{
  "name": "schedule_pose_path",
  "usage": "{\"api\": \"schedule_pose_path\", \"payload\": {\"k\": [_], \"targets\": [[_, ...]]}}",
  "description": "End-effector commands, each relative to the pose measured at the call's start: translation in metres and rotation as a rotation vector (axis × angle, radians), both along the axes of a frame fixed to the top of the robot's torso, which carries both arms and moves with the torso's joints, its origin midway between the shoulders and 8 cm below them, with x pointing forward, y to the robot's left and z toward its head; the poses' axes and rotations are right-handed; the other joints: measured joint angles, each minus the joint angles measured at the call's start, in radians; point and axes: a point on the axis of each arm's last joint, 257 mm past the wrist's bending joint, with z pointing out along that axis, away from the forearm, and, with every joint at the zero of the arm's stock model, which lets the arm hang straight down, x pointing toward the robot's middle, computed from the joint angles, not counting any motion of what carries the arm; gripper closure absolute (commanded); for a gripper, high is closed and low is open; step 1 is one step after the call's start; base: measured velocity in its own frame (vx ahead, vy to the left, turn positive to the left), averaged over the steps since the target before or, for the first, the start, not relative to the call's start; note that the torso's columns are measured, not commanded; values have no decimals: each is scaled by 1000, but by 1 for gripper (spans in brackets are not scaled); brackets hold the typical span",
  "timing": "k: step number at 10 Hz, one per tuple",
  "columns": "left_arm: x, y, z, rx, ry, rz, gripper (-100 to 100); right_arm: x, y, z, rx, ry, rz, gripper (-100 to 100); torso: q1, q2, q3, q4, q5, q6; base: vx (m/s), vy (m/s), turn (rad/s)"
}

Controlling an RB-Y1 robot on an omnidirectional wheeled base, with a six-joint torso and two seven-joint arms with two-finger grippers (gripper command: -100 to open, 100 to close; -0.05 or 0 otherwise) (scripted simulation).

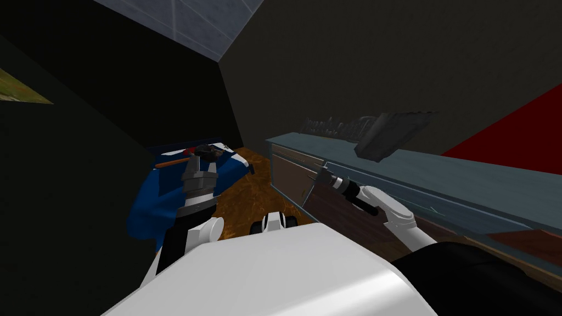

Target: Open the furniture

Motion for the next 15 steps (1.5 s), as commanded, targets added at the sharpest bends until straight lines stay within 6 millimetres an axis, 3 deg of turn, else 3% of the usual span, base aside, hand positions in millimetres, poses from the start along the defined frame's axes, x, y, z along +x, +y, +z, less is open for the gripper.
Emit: {"api": "schedule_pose_path", "payload": {"k": [1,3,10,13,15], "targets": [[0,0,0,0,0,0,0,11,-25,-11,-194,-17,-20,-100,0,0,0,0,0,0,56,130,-62],[0,0,0,0,0,0,0,15,-36,-15,-291,-24,-20,-100,2,0,0,0,0,0,49,130,-38],[0,0,0,0,0,0,0,38,-104,-19,-771,-80,-24,-100,-1,0,0,0,-1,0,50,107,-41],[0,0,0,0,0,0,0,44,-121,-15,-893,-98,-20,-100,-1,1,1,0,0,0,35,88,-23],[0,0,0,0,0,0,0,41,-119,-16,-871,-95,-20,-100,-3,2,1,1,-1,0,7,20,-2]]}}
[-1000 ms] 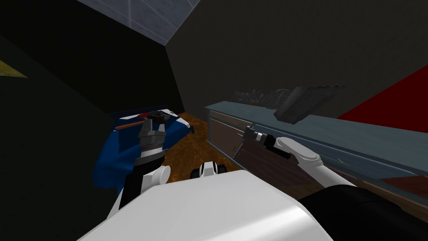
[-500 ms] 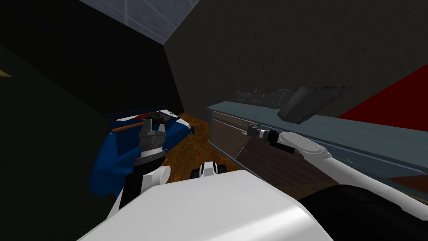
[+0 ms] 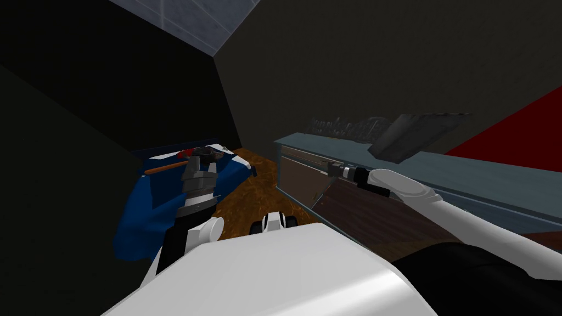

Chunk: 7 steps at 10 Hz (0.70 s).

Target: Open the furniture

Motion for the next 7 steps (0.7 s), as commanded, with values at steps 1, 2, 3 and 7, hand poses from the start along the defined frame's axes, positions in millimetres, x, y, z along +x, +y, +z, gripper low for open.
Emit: {"api": "schedule_pose_path", "payload": {"k": [1,2,3,7], "targets": [[0,0,0,0,0,0,0,0,0,0,1,0,0,100,0,0,0,0,0,0,0,0,0],[0,0,0,0,0,0,0,0,3,2,-1,0,8,100,1,-1,-1,0,0,0,-56,57,-35],[0,0,0,0,0,0,0,0,3,3,-1,0,10,100,2,-1,1,-5,-4,2,-118,124,-53],[0,0,0,0,0,0,0,1,7,9,-4,-8,22,100,-1,-4,-2,-3,-2,1,-111,126,-42]]}}
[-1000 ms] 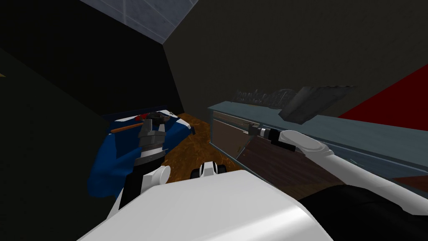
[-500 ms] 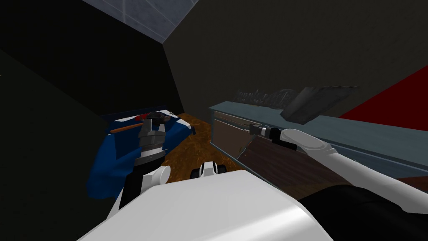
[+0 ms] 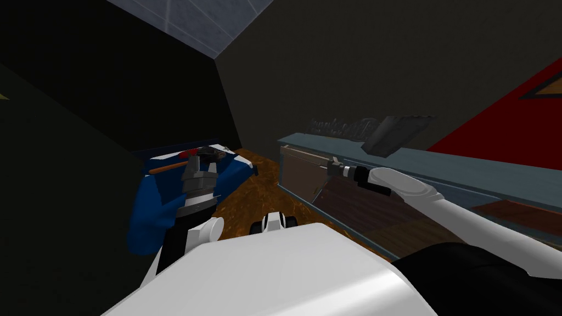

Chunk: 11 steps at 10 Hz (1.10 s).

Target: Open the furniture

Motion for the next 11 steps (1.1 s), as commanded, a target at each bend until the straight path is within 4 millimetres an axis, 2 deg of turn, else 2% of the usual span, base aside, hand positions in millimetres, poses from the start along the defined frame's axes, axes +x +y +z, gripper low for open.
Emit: {"api": "schedule_pose_path", "payload": {"k": [1,5,9,11], "targets": [[0,0,0,0,0,0,0,5,-16,7,-3,10,-32,-100,-3,-3,-2,1,1,-1,-42,42,212],[0,0,0,0,0,0,0,18,-48,30,-8,12,-102,-100,2,4,2,3,3,-1,-63,21,161],[0,0,0,0,0,0,0,24,-63,42,-9,10,-136,-100,4,1,0,3,3,-1,-53,8,92],[0,0,0,0,0,0,0,24,-63,42,-9,10,-136,-100,4,1,0,3,4,-1,-22,2,25]]}}
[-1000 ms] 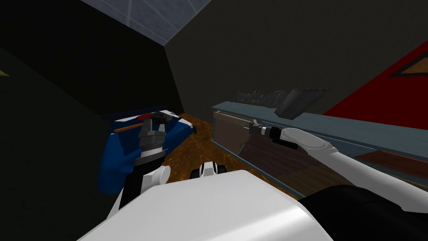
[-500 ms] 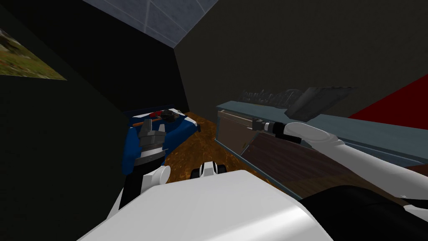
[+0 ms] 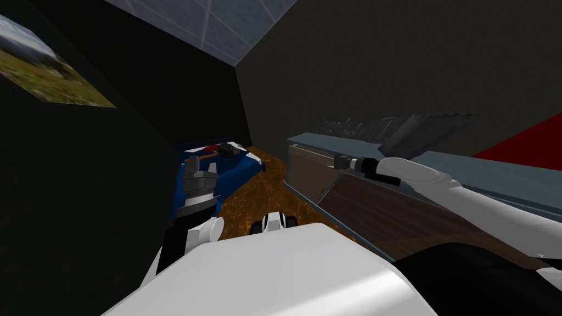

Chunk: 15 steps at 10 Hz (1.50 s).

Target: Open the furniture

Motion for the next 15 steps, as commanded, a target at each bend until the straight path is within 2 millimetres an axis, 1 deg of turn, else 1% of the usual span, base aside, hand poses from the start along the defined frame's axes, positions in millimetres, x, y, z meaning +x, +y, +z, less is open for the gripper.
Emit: {"api": "schedule_pose_path", "payload": {"k": [1,2,4,7,8,13,14,15], "targets": [[0,0,0,0,0,0,0,0,-1,2,0,-3,-2,-100,0,2,1,0,0,0,-16,-4,2],[0,0,0,0,0,0,0,3,-8,8,-1,-5,-20,-100,0,2,1,0,-1,0,-28,20,90],[0,0,0,0,0,0,0,3,-8,8,-1,-5,-20,-100,4,2,1,2,2,-3,-24,9,42],[0,0,0,0,0,0,0,3,-8,8,-1,-5,-20,-100,3,3,2,2,2,0,-13,-6,-3],[0,0,0,0,0,0,0,6,-15,16,-1,-7,-37,-100,2,4,2,2,2,0,-26,3,45],[0,0,0,0,0,0,0,6,-15,16,-1,-7,-37,-100,6,5,2,4,5,-1,-18,4,30],[0,0,0,0,0,0,0,4,-16,9,0,5,-37,-100,5,5,3,4,4,-1,0,0,0],[0,0,0,0,0,0,0,3,-16,8,1,8,-37,0,4,5,2,3,3,0,0,0,0]]}}
